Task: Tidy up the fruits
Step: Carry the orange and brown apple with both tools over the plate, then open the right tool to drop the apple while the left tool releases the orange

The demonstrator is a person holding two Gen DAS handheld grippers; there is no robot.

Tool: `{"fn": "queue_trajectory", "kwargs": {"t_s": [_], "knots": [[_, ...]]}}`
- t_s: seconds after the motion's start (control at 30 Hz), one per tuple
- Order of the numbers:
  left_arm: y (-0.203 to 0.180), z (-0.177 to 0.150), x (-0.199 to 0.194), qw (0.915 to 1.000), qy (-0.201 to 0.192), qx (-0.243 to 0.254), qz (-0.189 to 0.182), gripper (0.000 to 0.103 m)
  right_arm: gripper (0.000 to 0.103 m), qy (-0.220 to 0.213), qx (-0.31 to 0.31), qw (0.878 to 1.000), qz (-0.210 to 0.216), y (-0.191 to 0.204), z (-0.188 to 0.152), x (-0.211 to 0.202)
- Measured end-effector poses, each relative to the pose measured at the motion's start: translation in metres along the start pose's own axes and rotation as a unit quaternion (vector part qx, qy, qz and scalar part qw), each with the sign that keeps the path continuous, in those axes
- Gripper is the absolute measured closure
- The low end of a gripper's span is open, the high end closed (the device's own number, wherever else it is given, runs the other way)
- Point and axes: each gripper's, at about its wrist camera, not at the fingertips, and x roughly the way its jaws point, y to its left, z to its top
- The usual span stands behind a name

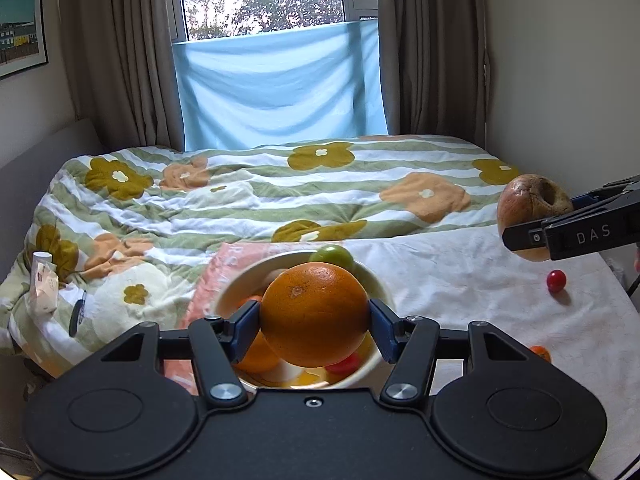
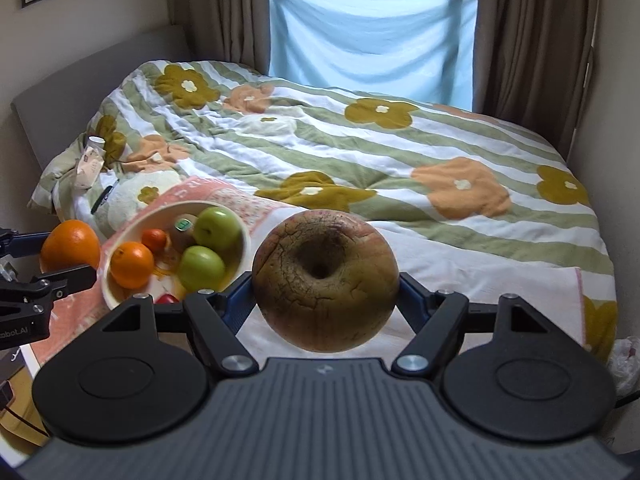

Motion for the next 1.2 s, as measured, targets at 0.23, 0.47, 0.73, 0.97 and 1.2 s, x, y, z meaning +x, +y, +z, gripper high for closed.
{"fn": "queue_trajectory", "kwargs": {"t_s": [0.23, 0.47, 0.73, 0.97, 1.2], "knots": [[0.042, 0.005, 0.01, 0.9999, -0.006, 0.012, -0.007, 0.04, 0.014, 0.003, 0.004, 1.0, 0.007, 0.049, 0.016, 0.02], [0.075, 0.003, 0.026, 0.9994, -0.003, 0.029, -0.018, 0.04, 0.014, 0.011, 0.011, 1.0, 0.014, 0.09, 0.024, 0.05], [0.104, -0.006, 0.046, 0.9986, 0.006, 0.042, -0.033, 0.04, 0.014, 0.019, 0.015, 0.999, 0.022, 0.129, 0.028, 0.088], [0.123, -0.01, 0.059, 0.998, 0.01, 0.048, -0.04, 0.04, 0.014, 0.025, 0.012, 0.999, 0.03, 0.154, 0.028, 0.119], [0.132, -0.013, 0.07, 0.9975, 0.015, 0.053, -0.046, 0.04, 0.014, 0.027, -0.003, 0.999, 0.033, 0.17, 0.024, 0.14]]}}
